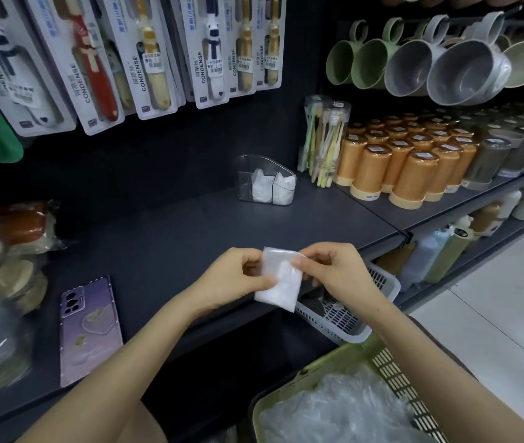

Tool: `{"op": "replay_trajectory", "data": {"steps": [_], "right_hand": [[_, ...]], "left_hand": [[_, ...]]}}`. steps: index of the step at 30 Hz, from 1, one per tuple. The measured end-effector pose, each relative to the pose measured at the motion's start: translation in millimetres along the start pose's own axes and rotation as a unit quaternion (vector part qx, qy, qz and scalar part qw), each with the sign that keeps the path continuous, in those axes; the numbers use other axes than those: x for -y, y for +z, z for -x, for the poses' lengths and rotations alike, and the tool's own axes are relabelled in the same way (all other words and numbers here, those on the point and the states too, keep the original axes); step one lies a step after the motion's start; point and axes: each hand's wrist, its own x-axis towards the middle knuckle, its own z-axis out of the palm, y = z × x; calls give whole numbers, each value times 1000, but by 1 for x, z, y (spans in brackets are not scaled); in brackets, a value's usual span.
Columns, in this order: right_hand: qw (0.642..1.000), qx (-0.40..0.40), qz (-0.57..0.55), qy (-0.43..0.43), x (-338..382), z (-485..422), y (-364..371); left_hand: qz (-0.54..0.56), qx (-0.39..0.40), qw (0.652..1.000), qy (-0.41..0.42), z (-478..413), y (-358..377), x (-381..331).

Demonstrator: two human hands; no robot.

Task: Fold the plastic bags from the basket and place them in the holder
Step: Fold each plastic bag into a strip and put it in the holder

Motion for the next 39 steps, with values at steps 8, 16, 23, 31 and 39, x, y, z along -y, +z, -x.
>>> {"op": "replay_trajectory", "data": {"steps": [8, 16, 23, 31, 39], "right_hand": [[995, -83, -47, 0, -11, -15, -5], [998, -18, -16, -53, -11, -43, -10], [999, 2, -34, -24, -31, -58, -26], [995, -93, -46, -5, -56, -83, -35], [988, -144, 41, 27, -81, -112, -54]], "left_hand": [[-64, -37, 997, 10, -19, 6, 8], [-216, -30, 973, 76, -48, 6, 8], [-205, -68, 970, 114, -76, -1, 12], [-162, -63, 981, 89, -116, -7, 18], [-189, -358, 914, -21, -186, -39, 58]]}}
